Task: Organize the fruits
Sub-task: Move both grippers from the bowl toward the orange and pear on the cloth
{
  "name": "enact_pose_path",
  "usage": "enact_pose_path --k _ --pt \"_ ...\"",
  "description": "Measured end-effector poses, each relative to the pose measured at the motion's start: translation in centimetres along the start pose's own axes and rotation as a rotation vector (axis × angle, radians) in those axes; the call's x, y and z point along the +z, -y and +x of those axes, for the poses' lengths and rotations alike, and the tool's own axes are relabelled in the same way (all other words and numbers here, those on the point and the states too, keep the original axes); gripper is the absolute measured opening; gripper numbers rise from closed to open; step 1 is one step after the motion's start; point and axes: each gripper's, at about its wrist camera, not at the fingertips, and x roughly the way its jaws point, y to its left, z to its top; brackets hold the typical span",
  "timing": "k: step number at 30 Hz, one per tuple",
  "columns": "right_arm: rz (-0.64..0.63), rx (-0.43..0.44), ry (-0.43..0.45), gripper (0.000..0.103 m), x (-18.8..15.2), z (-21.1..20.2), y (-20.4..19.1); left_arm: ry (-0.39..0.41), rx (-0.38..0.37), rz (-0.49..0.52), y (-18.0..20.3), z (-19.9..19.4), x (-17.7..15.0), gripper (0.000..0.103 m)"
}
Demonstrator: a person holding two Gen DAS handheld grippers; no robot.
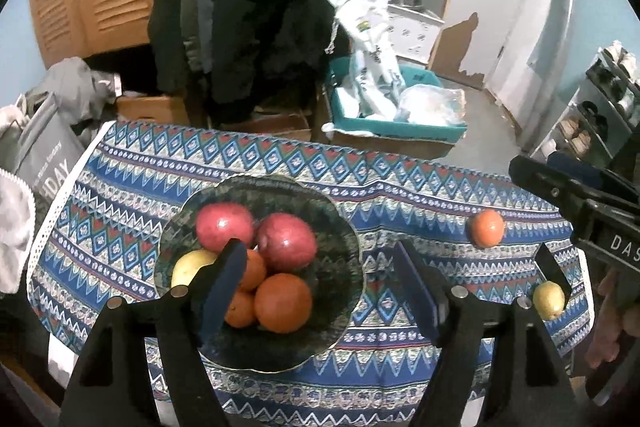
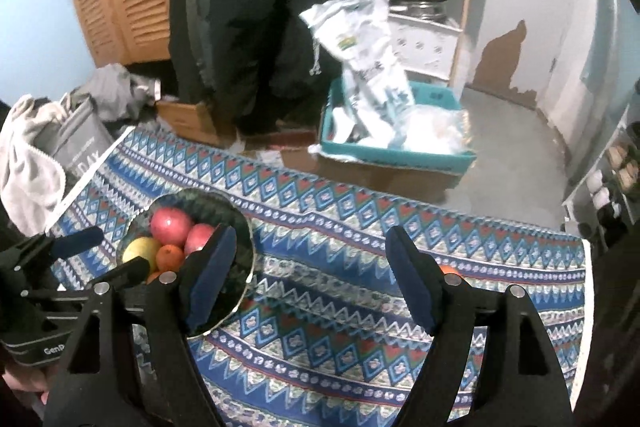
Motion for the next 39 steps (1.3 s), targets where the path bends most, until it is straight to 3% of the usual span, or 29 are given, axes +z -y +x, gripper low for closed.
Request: enact_pose_path --k 27,39 --pt "0.114 -0.114 0.157 0.085 -1.9 -8.0 7.4 0.086 -0.082 0.096 7.6 -2.8 1.3 0.086" --pt "0.170 -0.243 0.168 0.086 -4.3 -10.1 12.7 0.078 -0.129 0.156 11.8 -2.2 1.0 0.086"
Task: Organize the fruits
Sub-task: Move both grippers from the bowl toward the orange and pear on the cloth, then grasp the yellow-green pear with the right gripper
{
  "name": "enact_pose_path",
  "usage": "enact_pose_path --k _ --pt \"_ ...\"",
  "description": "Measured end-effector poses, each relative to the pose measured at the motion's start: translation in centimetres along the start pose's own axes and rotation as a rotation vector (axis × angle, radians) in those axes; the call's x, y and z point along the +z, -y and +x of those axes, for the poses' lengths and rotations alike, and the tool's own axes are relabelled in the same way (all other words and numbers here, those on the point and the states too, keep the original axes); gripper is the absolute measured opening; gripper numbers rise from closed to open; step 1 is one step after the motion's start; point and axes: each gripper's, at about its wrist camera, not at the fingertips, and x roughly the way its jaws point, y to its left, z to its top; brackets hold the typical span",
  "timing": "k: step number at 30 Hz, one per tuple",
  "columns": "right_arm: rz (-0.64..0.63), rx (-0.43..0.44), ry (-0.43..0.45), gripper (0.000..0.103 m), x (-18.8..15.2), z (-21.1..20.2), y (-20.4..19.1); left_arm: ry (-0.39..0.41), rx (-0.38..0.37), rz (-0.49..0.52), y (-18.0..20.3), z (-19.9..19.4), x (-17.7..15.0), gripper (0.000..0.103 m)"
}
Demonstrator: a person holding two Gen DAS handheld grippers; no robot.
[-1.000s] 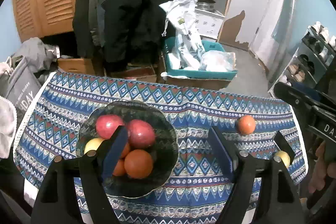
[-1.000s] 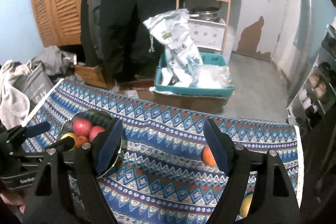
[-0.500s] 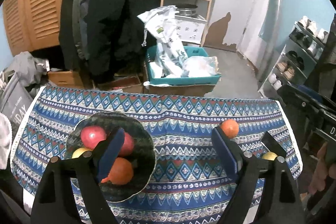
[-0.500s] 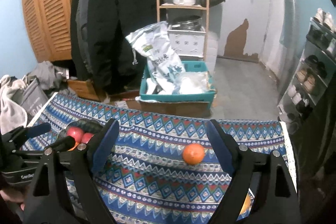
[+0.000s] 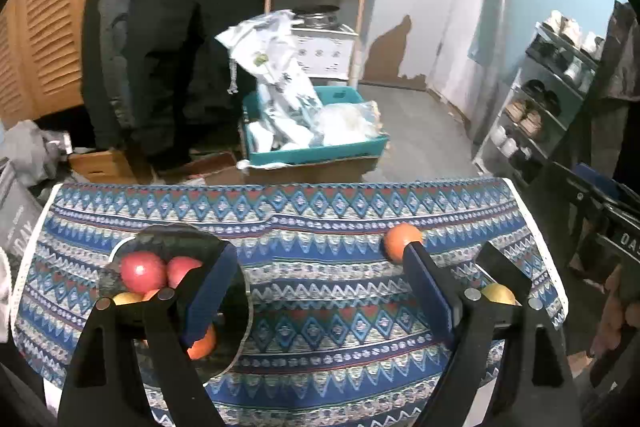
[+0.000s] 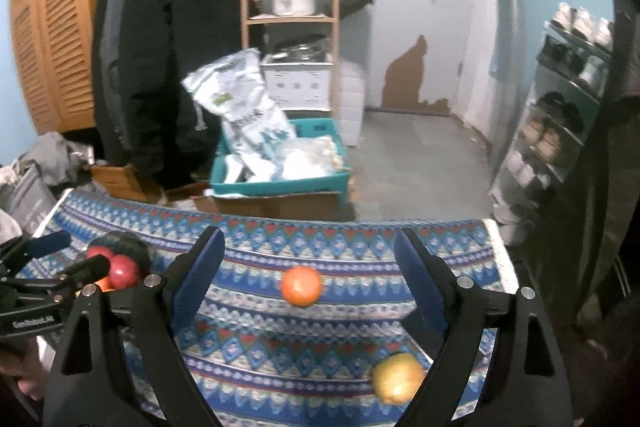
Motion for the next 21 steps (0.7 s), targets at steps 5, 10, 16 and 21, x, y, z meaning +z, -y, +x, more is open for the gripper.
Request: enact_pose_path --k 5,10,16,21 --pt "0.054 -0.056 -0.042 0.086 -1.0 0.6 3.2 -0.013 -0.012 0.034 1.7 1.2 -0.2 0.086" --pt "0.111 -0.079 -0.087 0.086 -2.4 1.5 5.9 -0.050 -0.020 0.064 3.2 3.0 -0.7 0.086" --pt "0.125 -0.118 -0.186 0.086 -5.4 3.9 7.9 -0.092 -0.031 0.093 4.5 5.1 -1.6 0.086" --pt "0.140 -0.132 -0.282 0.086 -8.2 6.2 9.1 -0.147 -0.041 0.086 5.1 7.4 -2.4 0.086"
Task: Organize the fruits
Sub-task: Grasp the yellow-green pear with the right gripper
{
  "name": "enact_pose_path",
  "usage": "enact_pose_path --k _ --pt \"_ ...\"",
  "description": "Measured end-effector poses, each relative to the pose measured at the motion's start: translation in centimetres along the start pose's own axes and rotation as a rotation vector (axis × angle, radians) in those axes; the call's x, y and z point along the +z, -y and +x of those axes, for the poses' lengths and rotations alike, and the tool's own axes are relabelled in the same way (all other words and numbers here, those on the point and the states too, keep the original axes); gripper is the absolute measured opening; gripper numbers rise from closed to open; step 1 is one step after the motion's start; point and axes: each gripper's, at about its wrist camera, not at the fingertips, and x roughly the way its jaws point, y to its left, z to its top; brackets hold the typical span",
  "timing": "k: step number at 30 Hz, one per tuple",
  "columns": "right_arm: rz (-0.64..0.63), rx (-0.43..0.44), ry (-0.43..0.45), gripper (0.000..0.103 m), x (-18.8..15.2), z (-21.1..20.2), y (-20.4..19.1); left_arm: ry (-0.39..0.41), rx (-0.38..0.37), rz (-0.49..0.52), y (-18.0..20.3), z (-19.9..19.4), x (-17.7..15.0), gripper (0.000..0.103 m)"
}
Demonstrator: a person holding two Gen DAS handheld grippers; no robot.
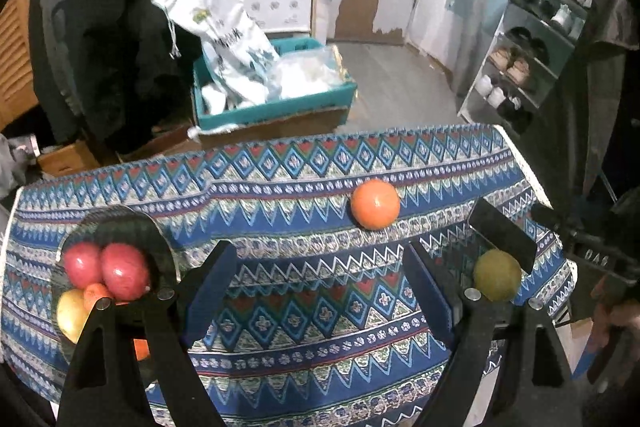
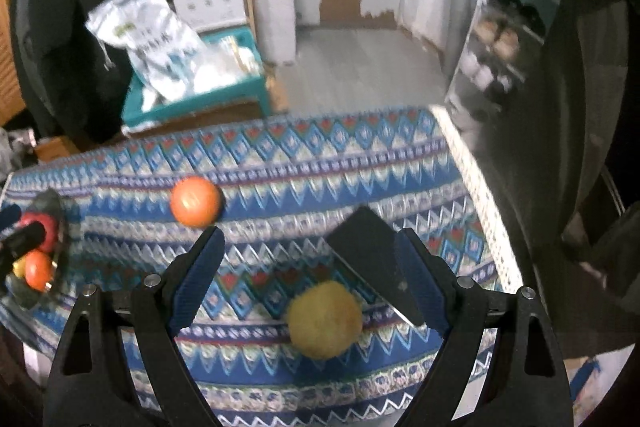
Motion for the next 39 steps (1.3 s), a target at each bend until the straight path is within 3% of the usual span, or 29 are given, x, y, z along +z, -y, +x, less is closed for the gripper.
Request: enact_pose_path --k 16,29,34,39 --pt "0.105 0.032 -0.261 0.086 -4.7 7.5 2.3 -0.121 0.028 0.019 1.0 5.4 -2.2 0.086" --pt "0.122 0.024 -0.328 0.086 -6.2 9.9 2.4 -0.154 0.015 0.009 1.2 7.0 -2.9 0.086" --pt "0.137 0.048 -0.364 0.075 -6.8 11.0 2.5 -0.161 0.005 -0.008 1.1 7.3 -2.8 0.086" --pt "0.126 0.040 -0.360 0.073 -6.9 11.2 2.3 -0.167 -0.001 -0.020 0.9 7.6 -2.7 0.086"
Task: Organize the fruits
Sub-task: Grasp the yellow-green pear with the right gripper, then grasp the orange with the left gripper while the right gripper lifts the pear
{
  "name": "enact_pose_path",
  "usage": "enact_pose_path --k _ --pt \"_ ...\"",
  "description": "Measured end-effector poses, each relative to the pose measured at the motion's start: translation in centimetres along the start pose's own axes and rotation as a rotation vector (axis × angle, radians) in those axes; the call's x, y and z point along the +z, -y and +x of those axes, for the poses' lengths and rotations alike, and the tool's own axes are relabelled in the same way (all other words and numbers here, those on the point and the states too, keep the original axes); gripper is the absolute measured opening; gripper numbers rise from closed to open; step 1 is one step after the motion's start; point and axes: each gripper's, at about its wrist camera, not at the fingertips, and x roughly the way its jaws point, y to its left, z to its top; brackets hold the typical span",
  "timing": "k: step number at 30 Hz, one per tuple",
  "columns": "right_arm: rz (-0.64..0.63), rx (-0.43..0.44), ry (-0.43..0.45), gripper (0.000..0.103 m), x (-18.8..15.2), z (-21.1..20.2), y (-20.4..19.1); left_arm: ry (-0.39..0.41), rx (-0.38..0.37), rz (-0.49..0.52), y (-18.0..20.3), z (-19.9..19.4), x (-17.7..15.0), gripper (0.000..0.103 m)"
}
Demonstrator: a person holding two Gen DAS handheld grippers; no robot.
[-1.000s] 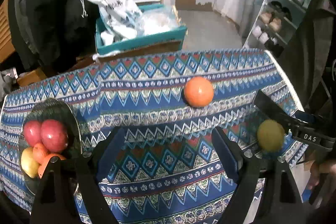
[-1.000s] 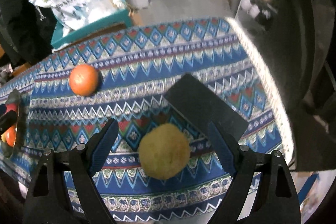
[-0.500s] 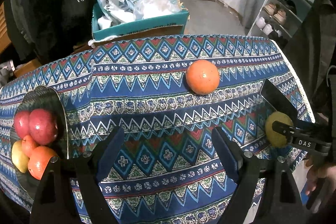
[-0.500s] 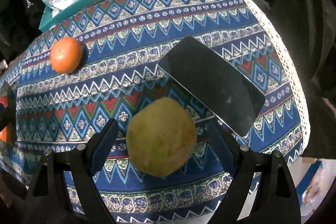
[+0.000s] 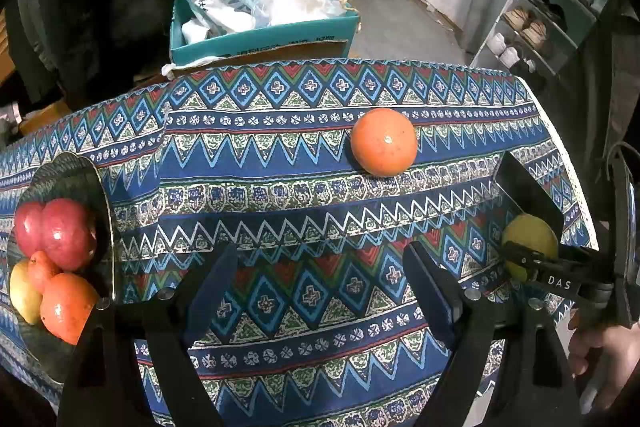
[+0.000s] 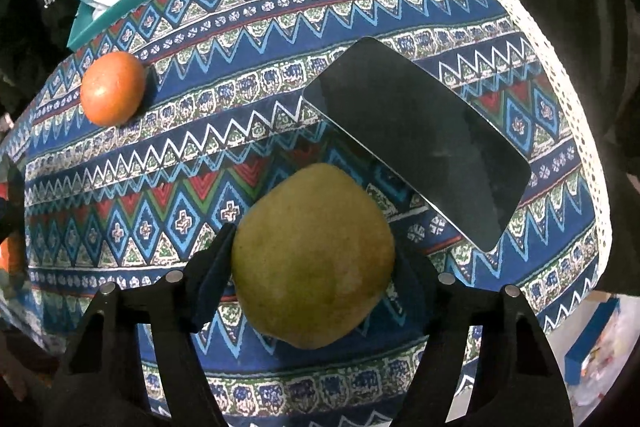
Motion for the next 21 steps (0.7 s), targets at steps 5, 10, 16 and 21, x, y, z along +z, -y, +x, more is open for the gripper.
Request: enact_pose_path --k 5,10,16,21 --pt "-0.020 -0.002 0.024 0.073 0.3 -0.3 -0.4 0.001 -0.003 -0.001 0.1 0.1 0.2 0.086" --pt "-0.049 0.011 0.083 0.073 1.4 -1.2 -1.4 -0.001 -0.020 -0.009 0.5 0.7 1.2 0.086" --pt "-0.088 0.003 0.138 0.073 3.7 -1.5 -2.7 0.005 -0.032 -0.014 1.2 1.6 2.9 0.086" --pt "-0.097 0.001 0.164 0.073 6.0 -1.2 -3.3 0.013 -0.034 -0.004 2.0 2.7 4.5 0.086"
